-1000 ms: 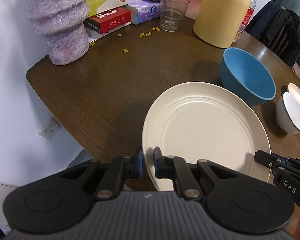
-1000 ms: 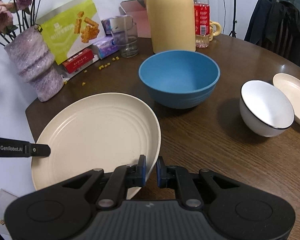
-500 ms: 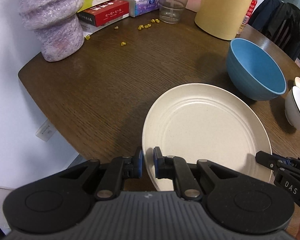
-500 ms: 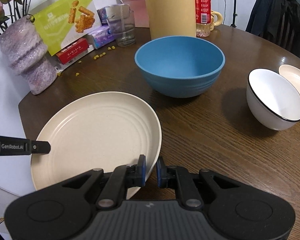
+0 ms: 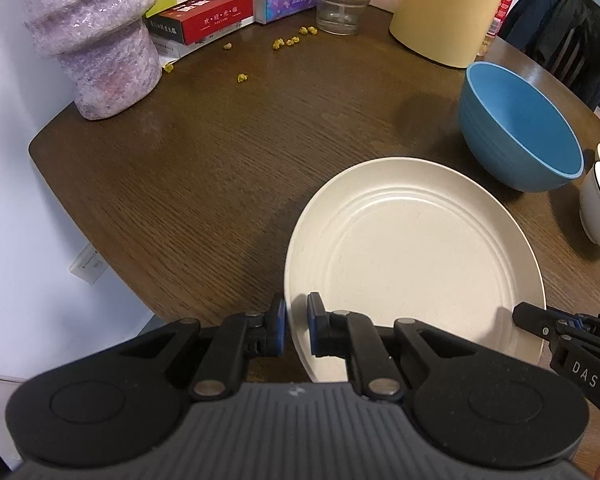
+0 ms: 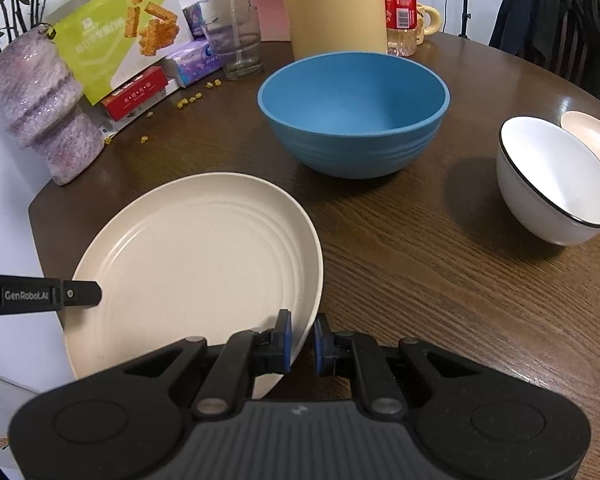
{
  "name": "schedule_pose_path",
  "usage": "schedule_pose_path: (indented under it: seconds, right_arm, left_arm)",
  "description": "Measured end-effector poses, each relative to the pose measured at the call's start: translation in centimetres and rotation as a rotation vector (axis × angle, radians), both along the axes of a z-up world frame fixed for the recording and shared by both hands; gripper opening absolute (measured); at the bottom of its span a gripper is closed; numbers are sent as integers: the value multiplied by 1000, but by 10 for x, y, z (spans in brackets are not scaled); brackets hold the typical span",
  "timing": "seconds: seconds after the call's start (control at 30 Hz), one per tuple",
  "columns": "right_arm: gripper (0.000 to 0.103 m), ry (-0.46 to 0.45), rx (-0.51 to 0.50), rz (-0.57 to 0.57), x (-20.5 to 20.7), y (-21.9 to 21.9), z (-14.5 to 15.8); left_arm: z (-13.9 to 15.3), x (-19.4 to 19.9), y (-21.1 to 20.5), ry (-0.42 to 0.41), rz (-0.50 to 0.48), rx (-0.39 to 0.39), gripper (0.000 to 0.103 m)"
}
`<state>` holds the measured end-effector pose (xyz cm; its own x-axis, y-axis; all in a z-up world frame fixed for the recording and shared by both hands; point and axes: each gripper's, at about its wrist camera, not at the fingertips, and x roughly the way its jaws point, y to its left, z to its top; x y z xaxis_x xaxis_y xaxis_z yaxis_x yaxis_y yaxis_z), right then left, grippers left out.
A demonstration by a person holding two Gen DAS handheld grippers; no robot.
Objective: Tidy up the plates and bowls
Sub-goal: 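Carry the plate past the blue bowl and lower it near the vase, then open both grippers to release the cream plate on the table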
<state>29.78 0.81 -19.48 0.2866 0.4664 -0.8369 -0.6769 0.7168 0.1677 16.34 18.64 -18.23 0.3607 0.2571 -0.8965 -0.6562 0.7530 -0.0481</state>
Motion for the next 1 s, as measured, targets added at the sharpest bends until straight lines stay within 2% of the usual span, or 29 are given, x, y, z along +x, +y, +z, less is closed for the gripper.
schedule_pose_path:
  seconds: [0.63,0.7,0.77,0.9,0.93,1.0]
  right_arm:
    - [12,42,-12,-11,6,4,-2]
    - [13,49,-12,-14,7,5,-2]
    - [13,56,-11,-18,8,4,-2]
    - [13,65,-8,-25,10,3,-1]
    - [13,66,-6,-26,10,2,-1]
    - [16,75,1,-33,12,1,-1]
  left_arm:
    - [-6,7,5,61,10,-17,14]
    - [-6,7,5,69,10,-16,18]
    - [-6,8,5,78,12,-12,31]
    - [-3,7,4,78,12,8,45]
    - [-2,7,4,76,12,12,52]
    - [1,7,3,71,10,26,60]
